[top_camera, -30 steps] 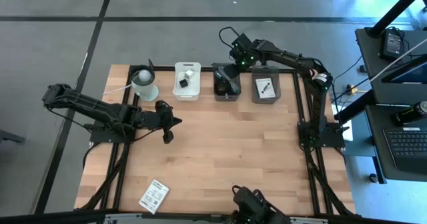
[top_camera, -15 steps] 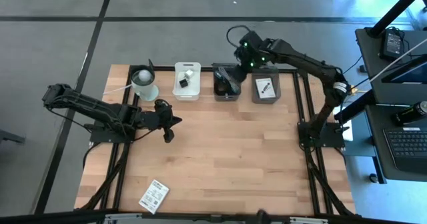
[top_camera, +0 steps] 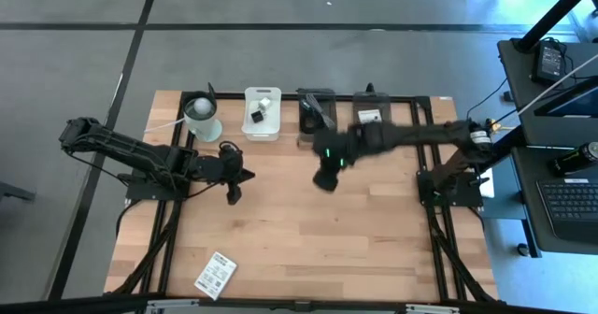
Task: Pick and place items into bin
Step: Put the card reader box into the right black bin
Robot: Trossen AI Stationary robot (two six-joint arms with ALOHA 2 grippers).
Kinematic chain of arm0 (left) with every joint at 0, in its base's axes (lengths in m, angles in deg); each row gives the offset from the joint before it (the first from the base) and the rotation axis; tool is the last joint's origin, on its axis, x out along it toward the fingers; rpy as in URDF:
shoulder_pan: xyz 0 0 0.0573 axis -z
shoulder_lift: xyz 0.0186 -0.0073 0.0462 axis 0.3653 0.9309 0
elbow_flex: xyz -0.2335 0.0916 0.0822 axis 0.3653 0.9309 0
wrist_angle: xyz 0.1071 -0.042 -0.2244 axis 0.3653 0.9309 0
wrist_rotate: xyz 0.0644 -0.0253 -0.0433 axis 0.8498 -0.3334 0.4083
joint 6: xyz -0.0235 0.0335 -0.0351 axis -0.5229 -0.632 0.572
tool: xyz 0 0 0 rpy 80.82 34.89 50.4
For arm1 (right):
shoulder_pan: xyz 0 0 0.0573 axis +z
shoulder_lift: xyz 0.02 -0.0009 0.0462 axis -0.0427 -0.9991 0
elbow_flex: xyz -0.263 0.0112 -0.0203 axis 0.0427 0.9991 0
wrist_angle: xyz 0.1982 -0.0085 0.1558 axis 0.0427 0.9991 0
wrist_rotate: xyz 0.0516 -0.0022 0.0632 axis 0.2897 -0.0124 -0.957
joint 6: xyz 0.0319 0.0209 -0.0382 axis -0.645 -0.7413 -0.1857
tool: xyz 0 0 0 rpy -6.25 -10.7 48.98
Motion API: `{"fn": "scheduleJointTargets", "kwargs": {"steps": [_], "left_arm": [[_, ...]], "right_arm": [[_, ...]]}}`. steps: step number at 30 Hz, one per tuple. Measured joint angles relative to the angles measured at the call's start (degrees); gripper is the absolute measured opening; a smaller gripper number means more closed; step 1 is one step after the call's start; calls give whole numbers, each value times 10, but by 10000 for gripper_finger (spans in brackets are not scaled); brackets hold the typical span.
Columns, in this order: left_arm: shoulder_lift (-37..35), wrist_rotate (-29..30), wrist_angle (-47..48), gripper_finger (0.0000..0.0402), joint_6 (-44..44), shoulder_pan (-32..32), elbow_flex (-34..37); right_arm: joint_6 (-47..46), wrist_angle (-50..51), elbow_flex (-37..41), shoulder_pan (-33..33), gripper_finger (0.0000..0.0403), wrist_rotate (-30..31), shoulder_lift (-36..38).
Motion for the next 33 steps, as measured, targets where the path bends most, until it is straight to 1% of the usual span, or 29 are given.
{"fn": "scheduleJointTargets", "kwargs": {"steps": [3,9,13,18,20,23,27,31,33], "left_arm": [[0,-17,0,2,0,0,0],[0,-18,-1,2,0,0,0],[0,-8,0,2,0,0,0],[0,-4,-6,13,11,0,0],[0,-1,-5,26,30,0,0],[0,20,-5,53,70,0,0],[0,75,-11,82,156,0,0],[0,82,-20,89,161,1,-3],[10,84,-17,87,160,8,-19]], "right_arm": [[-71,-83,75,56,6,3,16],[-234,-252,238,143,3,3,38],[-296,-348,317,188,5,4,52],[-298,-437,385,216,4,22,70],[-292,-461,408,218,2,23,73],[-266,-502,441,217,3,24,81],[-239,-522,478,217,2,21,99],[-210,-528,503,216,2,15,116],[-191,-520,519,212,3,1,126]]}}
